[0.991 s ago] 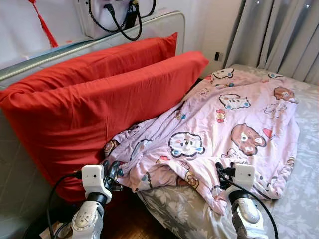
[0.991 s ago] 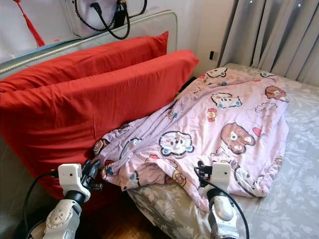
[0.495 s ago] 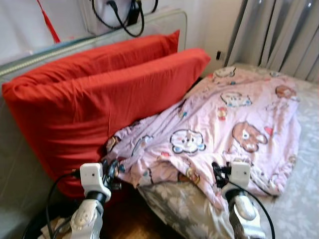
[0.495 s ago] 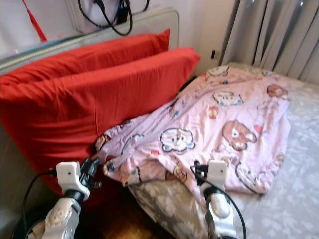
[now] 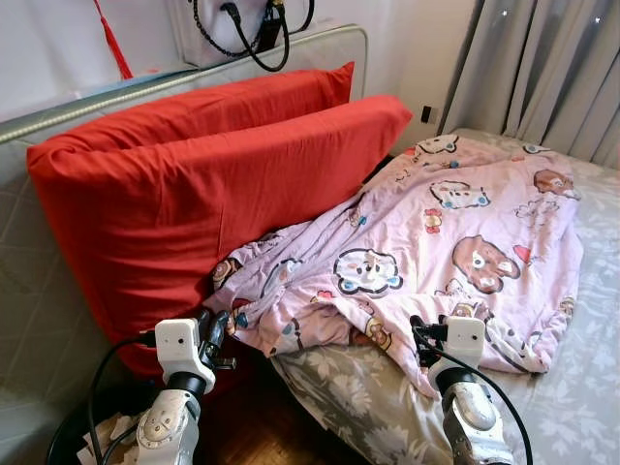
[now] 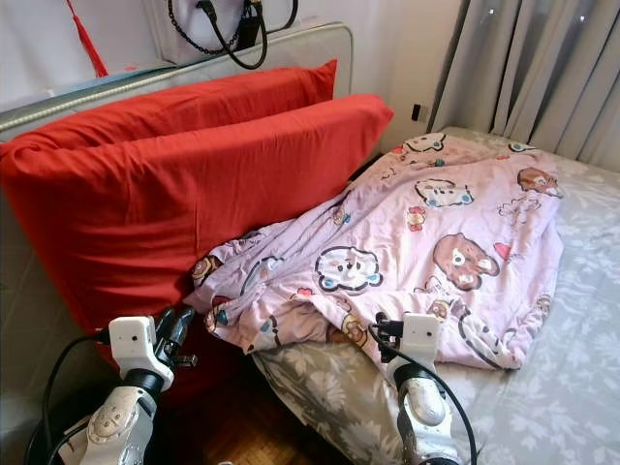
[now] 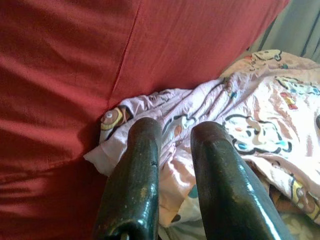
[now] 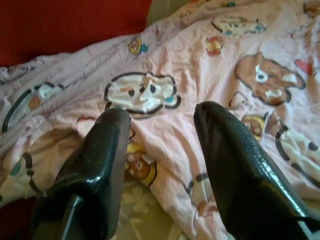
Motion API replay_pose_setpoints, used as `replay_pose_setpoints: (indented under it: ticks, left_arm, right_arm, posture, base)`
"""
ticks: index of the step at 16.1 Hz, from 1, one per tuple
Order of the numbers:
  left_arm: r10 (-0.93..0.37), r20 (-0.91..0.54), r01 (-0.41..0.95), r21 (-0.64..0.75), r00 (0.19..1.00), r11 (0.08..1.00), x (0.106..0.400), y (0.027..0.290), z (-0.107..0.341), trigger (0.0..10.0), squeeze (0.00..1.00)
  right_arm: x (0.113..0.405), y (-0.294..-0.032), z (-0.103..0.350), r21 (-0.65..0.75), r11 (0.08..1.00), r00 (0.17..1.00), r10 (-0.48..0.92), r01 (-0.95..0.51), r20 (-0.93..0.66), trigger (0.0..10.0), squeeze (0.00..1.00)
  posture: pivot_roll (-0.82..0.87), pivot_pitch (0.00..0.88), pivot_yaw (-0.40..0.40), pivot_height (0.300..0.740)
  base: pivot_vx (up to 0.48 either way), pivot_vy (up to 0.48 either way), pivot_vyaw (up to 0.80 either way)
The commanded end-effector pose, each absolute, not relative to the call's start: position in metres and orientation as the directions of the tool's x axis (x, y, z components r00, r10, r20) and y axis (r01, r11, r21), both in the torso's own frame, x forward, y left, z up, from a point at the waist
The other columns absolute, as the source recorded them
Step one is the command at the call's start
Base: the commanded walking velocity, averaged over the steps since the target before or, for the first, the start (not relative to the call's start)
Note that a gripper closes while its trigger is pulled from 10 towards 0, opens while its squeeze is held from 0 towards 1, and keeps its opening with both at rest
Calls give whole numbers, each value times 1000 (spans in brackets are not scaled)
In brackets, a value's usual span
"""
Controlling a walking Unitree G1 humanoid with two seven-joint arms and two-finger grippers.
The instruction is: Clean up the room
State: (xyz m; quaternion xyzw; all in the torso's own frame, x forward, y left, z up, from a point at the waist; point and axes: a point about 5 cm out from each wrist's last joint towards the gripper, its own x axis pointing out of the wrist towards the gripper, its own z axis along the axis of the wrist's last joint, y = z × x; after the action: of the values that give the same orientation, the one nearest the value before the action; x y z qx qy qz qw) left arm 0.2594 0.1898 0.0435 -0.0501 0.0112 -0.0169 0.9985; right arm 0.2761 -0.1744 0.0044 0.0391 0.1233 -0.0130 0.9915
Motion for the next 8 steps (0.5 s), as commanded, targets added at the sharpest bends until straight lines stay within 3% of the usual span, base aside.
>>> replay_pose_setpoints:
  ticks: [1,8]
  left_arm:
    - [-39,-22,37,-100,999,994,260,191,45,10000,0]
    - [-52,-31,49,-100,998,994,261,188,45,10000,0]
  right_arm:
    - [276,-172,2,72,997,964,-8,28,-264,10000,0]
    - [276,-171,4,80,996,969,-5,25,-247,10000,0]
  posture:
    - [71,0,11,666]
    - [74,0,10,651]
  base:
    - [0,0,0]
    - [0,0,0]
